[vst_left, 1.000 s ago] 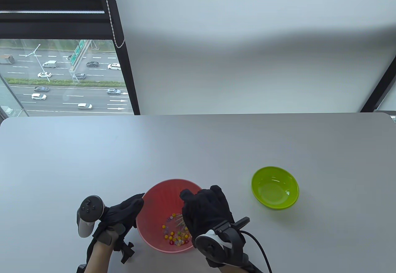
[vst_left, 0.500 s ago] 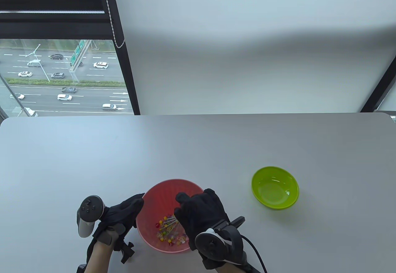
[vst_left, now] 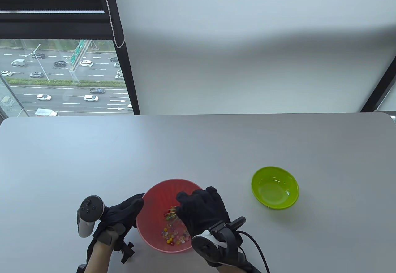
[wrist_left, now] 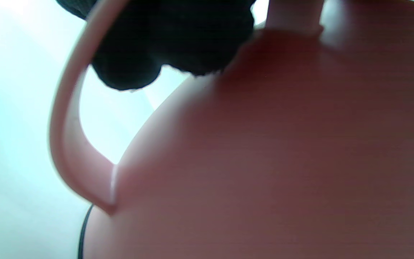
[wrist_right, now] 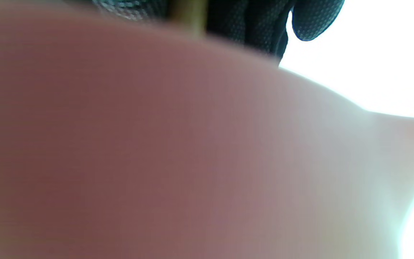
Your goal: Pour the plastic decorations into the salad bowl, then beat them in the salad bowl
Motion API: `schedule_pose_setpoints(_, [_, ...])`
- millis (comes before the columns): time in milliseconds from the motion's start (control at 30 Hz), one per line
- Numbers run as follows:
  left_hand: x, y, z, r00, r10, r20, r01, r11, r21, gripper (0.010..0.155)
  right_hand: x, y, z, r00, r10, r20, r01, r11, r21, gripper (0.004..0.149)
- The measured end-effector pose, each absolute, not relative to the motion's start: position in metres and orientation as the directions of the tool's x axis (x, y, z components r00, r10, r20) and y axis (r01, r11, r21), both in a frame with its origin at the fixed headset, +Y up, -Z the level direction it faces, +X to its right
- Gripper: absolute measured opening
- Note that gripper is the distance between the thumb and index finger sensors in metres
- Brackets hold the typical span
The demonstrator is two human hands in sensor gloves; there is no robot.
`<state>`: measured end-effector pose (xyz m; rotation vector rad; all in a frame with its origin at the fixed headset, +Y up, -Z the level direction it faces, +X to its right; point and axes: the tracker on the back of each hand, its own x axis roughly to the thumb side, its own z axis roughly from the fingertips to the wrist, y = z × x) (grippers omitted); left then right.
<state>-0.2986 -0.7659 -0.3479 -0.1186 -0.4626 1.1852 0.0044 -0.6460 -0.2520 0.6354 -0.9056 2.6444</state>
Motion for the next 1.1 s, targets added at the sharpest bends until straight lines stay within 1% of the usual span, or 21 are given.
schedule_pose_setpoints(333, [-0.2985, -0.7658, -0.348, 0.295, 0.912, 0.285, -0.864, 0.382, -0.328, 0.078, 0.0095, -0.6412, -0.2507, -0.872, 0.119, 0.475, -0.395, -0.746, -0.537, 0.045])
schedule_pose_setpoints(567, [-0.2986, -0.7657, -0.3476, 0.296, 0.911, 0.286, -0.864, 0.383, -0.326, 0.078, 0.0139, -0.6378, -0.249, -0.852, 0.177, 0.492, -0.452, -0.723, -0.523, 0.044])
schedule_pose_setpoints(633, [-0.2986, -0.7658, -0.3478, 0.296, 0.911, 0.286, -0.864, 0.383, -0.326, 0.078, 0.0139, -0.6384, -0.2499, -0.837, 0.213, 0.504, -0.484, -0.719, -0.499, 0.044])
schedule_pose_setpoints(700, [-0.2985, -0.7657, -0.3476, 0.295, 0.912, 0.285, -0.864, 0.382, -0.327, 0.078, 0.0123, -0.6421, -0.2527, -0.801, 0.29, 0.524, -0.543, -0.72, -0.432, 0.045])
schedule_pose_setpoints(800, [-0.2987, -0.7658, -0.3478, 0.296, 0.911, 0.286, -0.865, 0.383, -0.326, 0.078, 0.0103, -0.645, -0.2552, -0.784, 0.331, 0.525, -0.566, -0.728, -0.387, 0.045])
schedule_pose_setpoints(900, [-0.2986, -0.7657, -0.3476, 0.296, 0.911, 0.286, -0.864, 0.383, -0.326, 0.078, 0.0095, -0.6453, -0.2556, -0.788, 0.315, 0.529, -0.554, -0.737, -0.387, 0.046])
schedule_pose_setpoints(1000, [-0.2987, -0.7658, -0.348, 0.295, 0.912, 0.285, -0.864, 0.382, -0.327, 0.078, 0.0085, -0.6461, -0.2553, -0.804, 0.281, 0.524, -0.53, -0.739, -0.416, 0.046])
schedule_pose_setpoints(1100, [-0.2987, -0.7657, -0.3477, 0.297, 0.911, 0.287, -0.864, 0.384, -0.324, 0.078, 0.0074, -0.646, -0.2537, -0.842, 0.195, 0.503, -0.459, -0.749, -0.478, 0.045])
